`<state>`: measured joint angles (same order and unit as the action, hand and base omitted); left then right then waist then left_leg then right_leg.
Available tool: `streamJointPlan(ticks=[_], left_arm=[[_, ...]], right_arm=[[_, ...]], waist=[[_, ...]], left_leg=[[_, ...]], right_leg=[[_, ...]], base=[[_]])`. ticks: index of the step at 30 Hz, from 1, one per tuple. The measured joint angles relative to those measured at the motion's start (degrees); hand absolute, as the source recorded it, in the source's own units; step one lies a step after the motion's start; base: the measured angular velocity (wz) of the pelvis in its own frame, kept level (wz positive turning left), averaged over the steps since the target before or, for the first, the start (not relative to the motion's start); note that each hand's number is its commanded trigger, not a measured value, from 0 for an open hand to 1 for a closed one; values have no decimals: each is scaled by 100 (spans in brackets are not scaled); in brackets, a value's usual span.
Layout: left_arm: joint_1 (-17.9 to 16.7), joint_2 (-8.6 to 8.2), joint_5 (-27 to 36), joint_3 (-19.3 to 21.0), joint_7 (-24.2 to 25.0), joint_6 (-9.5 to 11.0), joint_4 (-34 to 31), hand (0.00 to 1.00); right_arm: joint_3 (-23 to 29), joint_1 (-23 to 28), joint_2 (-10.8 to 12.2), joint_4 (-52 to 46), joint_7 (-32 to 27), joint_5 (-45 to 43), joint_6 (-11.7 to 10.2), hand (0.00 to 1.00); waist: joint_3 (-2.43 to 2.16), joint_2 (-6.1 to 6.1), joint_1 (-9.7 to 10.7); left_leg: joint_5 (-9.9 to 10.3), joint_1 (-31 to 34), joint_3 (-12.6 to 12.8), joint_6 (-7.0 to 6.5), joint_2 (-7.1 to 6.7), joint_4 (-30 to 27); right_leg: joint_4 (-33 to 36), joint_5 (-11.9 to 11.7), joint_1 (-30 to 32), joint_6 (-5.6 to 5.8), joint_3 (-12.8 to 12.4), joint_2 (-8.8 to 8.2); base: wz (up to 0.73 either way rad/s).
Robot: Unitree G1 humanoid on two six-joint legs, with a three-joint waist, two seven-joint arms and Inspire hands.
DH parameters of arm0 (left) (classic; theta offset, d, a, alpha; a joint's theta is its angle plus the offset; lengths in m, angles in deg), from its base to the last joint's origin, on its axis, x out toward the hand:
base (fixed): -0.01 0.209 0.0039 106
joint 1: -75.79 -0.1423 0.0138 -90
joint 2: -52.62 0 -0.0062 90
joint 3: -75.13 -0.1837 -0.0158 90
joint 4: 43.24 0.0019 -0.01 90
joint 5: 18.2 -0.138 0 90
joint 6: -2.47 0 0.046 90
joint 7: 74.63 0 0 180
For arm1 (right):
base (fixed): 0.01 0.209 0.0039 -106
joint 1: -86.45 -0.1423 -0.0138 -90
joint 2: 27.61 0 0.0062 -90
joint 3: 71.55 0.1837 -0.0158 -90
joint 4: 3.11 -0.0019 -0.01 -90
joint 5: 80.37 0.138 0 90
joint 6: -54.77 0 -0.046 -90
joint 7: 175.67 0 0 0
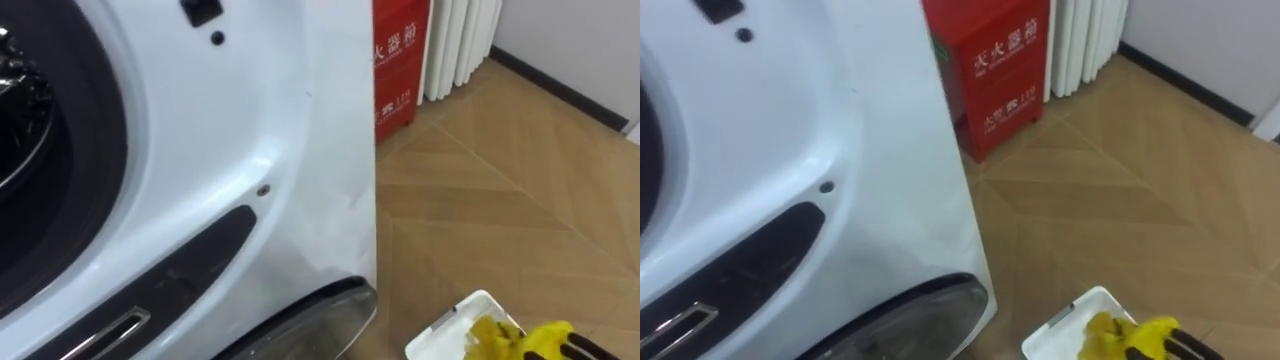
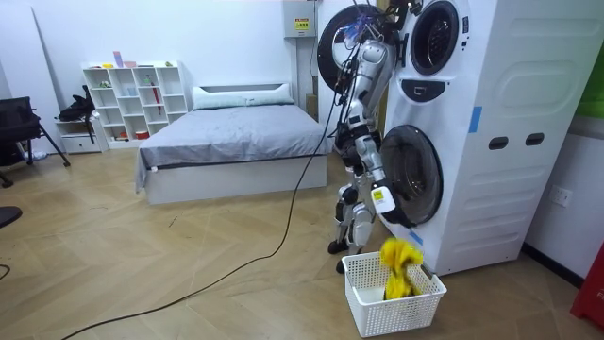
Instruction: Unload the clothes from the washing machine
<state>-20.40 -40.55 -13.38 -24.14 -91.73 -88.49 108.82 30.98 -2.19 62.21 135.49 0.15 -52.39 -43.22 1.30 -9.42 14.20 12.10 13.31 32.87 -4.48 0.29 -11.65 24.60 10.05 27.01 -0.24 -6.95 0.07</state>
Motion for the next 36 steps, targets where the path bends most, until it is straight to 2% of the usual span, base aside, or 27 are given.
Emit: streamJointPlan(ticks=[6, 10, 13, 20, 22, 23, 25, 26, 28, 29, 31, 33, 35, 36], left_arm=[[-1, -2, -1, -3, 0, 132, -1, 0], [41, -4, -2, -4, 20, 141, 3, 0], [70, -4, -2, -4, 38, 184, 46, 0], [102, -12, -56, -1, 189, 193, 161, 0], [33, -42, -291, 119, 193, 211, 159, 0], [4, -43, -339, 149, 196, 226, 156, 0], [-88, -66, -587, 184, 198, 235, 116, 0], [-117, -71, -675, 200, 192, 235, 93, 0], [-147, -128, -923, 279, 188, 230, 87, 0], [-132, -146, -933, 301, 188, 230, 86, 0], [-130, -229, -941, 342, 152, 230, 77, 0], [-123, -331, -950, 343, 140, 232, 86, 0], [-112, -427, -943, 359, 133, 241, 122, 0], [-106, -483, -944, 358, 133, 243, 166, 0]], right_arm=[[0, 174, 5, 489, 159, 7, -76, 0], [-7, 358, 22, 788, 362, 219, -79, 0], [-8, 442, 32, 930, 457, 366, -75, 0], [-4, 611, 55, 1507, 771, 376, -46, 0], [11, 704, 55, 1747, 902, 273, -1, 0], [12, 722, 55, 1836, 939, 265, 7, 0], [9, 961, 96, 1968, 1025, 142, 54, 0], [0, 1002, 116, 2011, 1048, 112, 61, 0], [-13, 1117, 199, 2080, 1135, -92, 183, 0], [-20, 1118, 239, 2102, 1145, -132, 194, 0], [-154, 1058, 430, 2255, 1177, -167, 247, 0], [-284, 893, 522, 2356, 1168, -363, 340, 0], [-455, 751, 611, 2447, 1126, -437, 423, 0], [-505, 672, 676, 2487, 1106, -475, 443, 0]], waist=[[-3, 3, 2], [-7, 12, -12], [-14, 58, -31], [-24, 82, -17], [-9, 152, -29], [-18, 175, -28], [-92, 232, -36], [-83, 286, -50], [-122, 357, -148], [-115, 377, -203], [-98, 531, -312], [-111, 589, -374], [-103, 664, -412], [-119, 724, -515]], left_leg=[[-9, -7, -148, 11, -2, -10], [-41, -20, -312, 16, -5, -15], [-44, -103, -343, 17, 3, -13], [-43, -342, -515, 20, 5, 57], [-53, -503, -544, 37, 4, 130], [-54, -552, -557, 40, 4, 148], [-73, -749, -704, 72, 1, 224], [-73, -804, -729, 72, 4, 230], [-73, -973, -853, 74, 6, 235], [-72, -1029, -869, 75, 5, 236], [-71, -1218, -987, 79, 4, 260], [-68, -1318, -1119, 84, -6, 305], [-68, -1386, -1238, 84, -23, 321], [-68, -1418, -1271, 84, -25, 322]], right_leg=[[-17, 24, -76, -16, 132, -37], [-96, 30, -188, -24, 263, -81], [-157, 38, -282, -31, 313, -90], [-314, 41, -635, -36, 483, -107], [-411, 50, -843, -36, 573, -107], [-435, 56, -901, -41, 597, -109], [-625, 56, -1211, -41, 739, -115], [-668, 56, -1279, -41, 770, -115], [-815, 51, -1565, -40, 885, -127], [-835, 53, -1638, -39, 895, -128], [-972, 53, -1921, -39, 1020, -141], [-1081, 48, -2096, -31, 1126, -149], [-1117, 47, -2220, -24, 1193, -165], [-1134, 49, -2275, -23, 1212, -165]], base=[[12], [18], [9], [11], [7], [16], [27], [30], [25], [17], [23], [33], [31], [22]])
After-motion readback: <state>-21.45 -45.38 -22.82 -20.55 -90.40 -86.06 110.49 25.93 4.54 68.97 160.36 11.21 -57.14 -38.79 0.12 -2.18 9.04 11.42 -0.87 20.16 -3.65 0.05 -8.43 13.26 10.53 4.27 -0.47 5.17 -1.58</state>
